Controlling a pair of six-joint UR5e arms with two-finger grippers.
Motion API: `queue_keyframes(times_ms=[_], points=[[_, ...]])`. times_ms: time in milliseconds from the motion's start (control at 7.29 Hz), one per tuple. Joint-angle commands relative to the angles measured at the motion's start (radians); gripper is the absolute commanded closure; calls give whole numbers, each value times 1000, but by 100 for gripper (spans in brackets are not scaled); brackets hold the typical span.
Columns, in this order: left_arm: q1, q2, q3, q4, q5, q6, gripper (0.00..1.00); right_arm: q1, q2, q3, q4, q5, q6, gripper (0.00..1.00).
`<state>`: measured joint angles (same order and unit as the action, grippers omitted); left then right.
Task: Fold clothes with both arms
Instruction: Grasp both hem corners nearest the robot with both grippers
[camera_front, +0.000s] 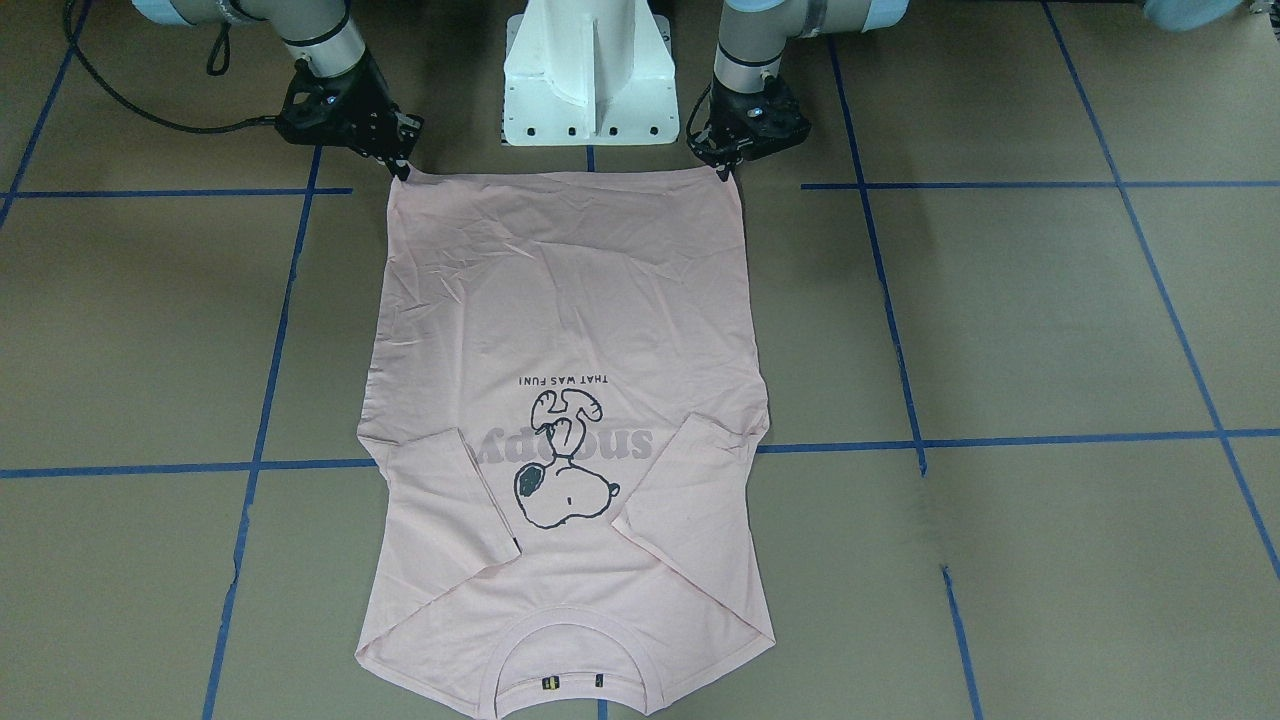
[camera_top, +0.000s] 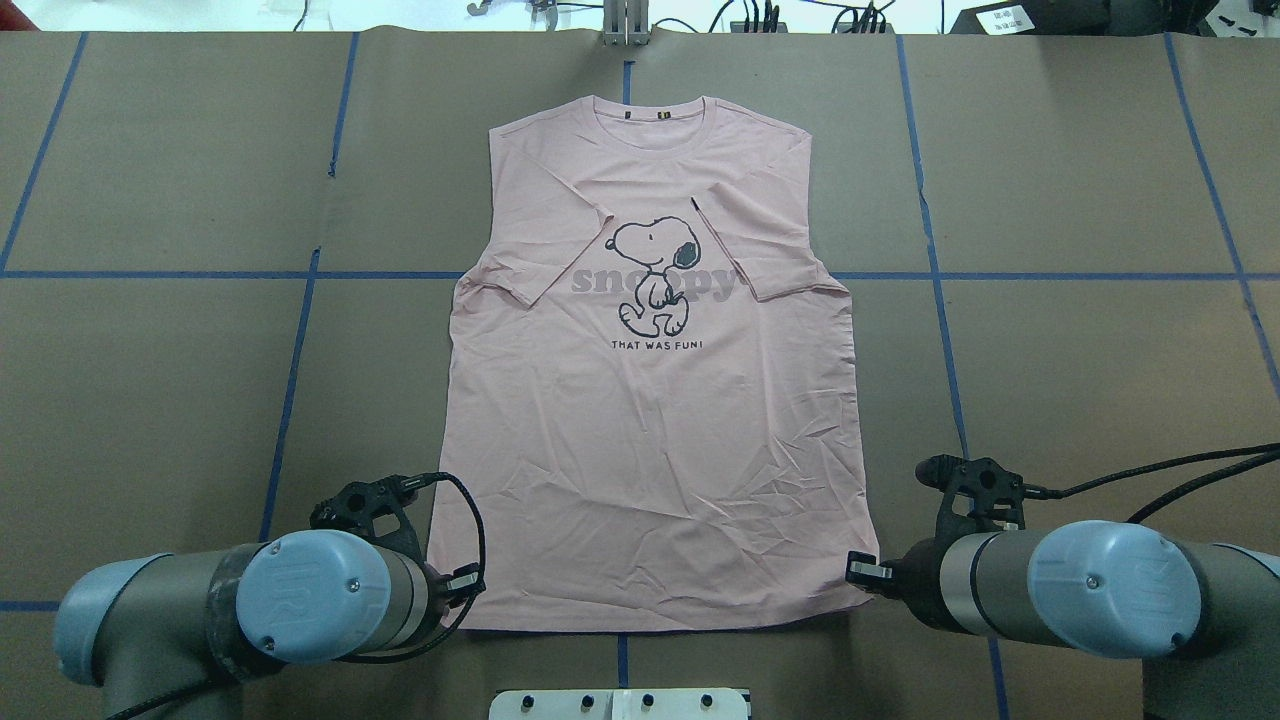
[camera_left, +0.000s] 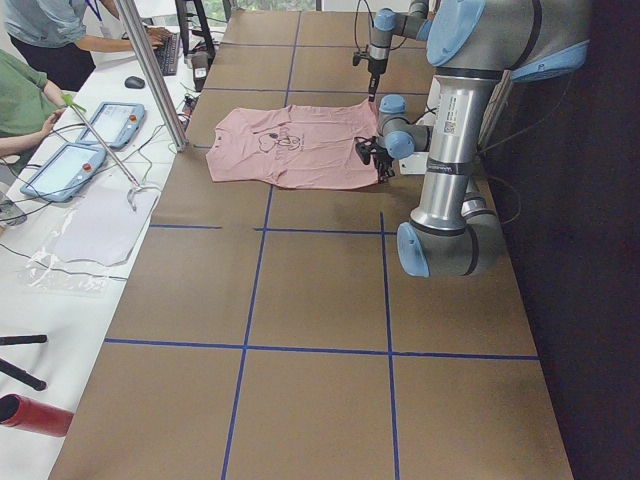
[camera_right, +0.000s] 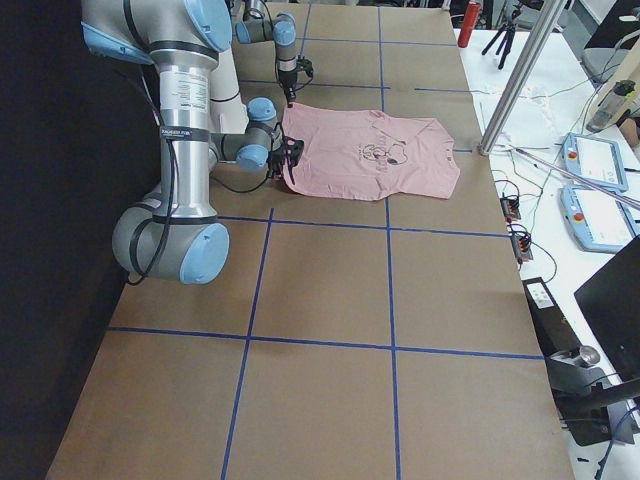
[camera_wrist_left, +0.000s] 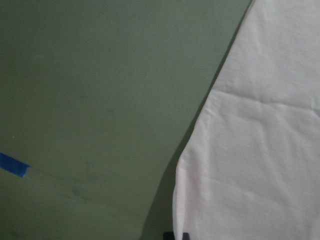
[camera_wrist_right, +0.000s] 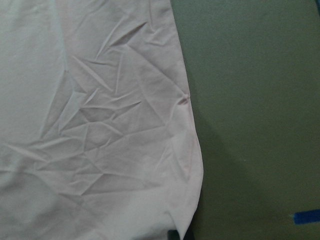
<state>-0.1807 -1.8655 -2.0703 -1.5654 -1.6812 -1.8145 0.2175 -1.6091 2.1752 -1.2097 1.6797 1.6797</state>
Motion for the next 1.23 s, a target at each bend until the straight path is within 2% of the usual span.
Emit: queue_keyframes(times_ms=[0, 137, 274, 411, 548, 685, 823, 960, 1097], points=[[0, 8, -126, 57, -5, 38, 100, 29, -28, 49, 1, 116, -2, 100], [1, 17, -178, 80, -5, 40, 100, 34, -43, 76, 1, 168, -2, 100], [10, 17, -241, 150, -8, 69, 100, 19, -70, 116, -1, 184, -2, 100], [18, 17, -304, 207, -33, 83, 100, 10, -93, 158, -1, 266, -2, 100], [62, 22, -364, 264, -43, 83, 100, -9, -118, 191, -1, 309, 0, 100], [84, 23, -407, 301, -44, 81, 100, -21, -114, 207, -1, 310, 0, 100], [86, 14, -398, 298, -46, 83, 100, 5, -106, 201, -1, 299, 0, 100], [66, 5, -361, 292, -40, 110, 100, 96, -69, 184, -1, 298, -55, 100], [-12, -9, -338, 288, -35, 212, 100, 202, -48, 167, -1, 305, -196, 100]])
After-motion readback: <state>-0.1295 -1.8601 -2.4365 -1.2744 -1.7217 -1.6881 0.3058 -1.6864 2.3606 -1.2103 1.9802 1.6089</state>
